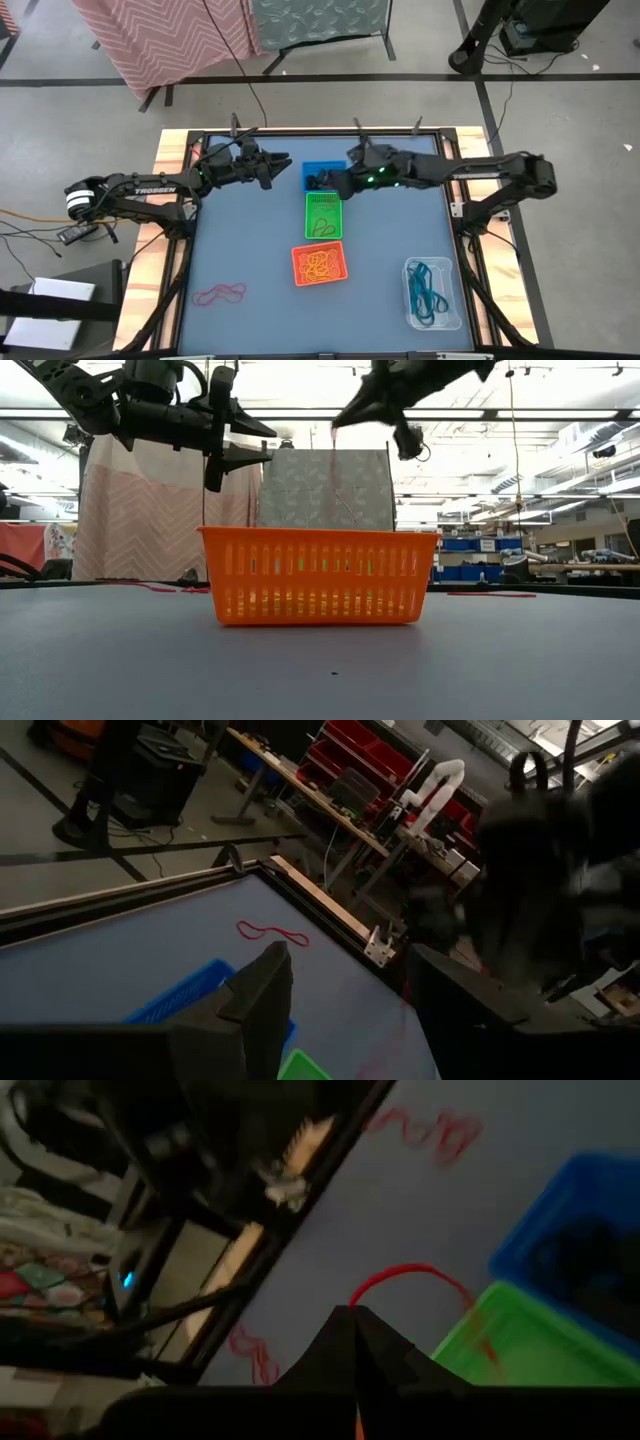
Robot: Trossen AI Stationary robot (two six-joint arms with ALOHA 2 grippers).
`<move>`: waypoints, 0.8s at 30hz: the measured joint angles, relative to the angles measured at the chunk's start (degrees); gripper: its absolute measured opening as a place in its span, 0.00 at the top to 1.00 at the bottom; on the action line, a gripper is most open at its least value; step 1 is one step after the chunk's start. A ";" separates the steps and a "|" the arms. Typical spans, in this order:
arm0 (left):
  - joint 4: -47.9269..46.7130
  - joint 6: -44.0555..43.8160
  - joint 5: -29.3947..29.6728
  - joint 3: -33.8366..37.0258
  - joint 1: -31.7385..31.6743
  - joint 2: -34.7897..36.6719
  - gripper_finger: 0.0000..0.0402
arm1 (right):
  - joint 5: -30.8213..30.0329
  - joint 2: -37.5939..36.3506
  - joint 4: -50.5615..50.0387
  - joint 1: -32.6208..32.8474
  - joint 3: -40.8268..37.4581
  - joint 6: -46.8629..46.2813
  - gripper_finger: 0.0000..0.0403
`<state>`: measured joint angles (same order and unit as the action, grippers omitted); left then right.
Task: Sort rubber bands into baskets
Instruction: Put the red rubber band into the green bin
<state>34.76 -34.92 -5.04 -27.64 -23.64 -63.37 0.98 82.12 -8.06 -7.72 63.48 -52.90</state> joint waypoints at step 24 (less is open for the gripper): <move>-0.40 0.94 0.31 0.00 0.00 0.00 0.50 | 1.55 8.27 -8.92 0.82 0.02 0.04 0.96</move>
<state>34.37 -33.98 -4.73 -27.64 -23.64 -63.37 2.52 90.39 -16.98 -6.90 63.50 -52.86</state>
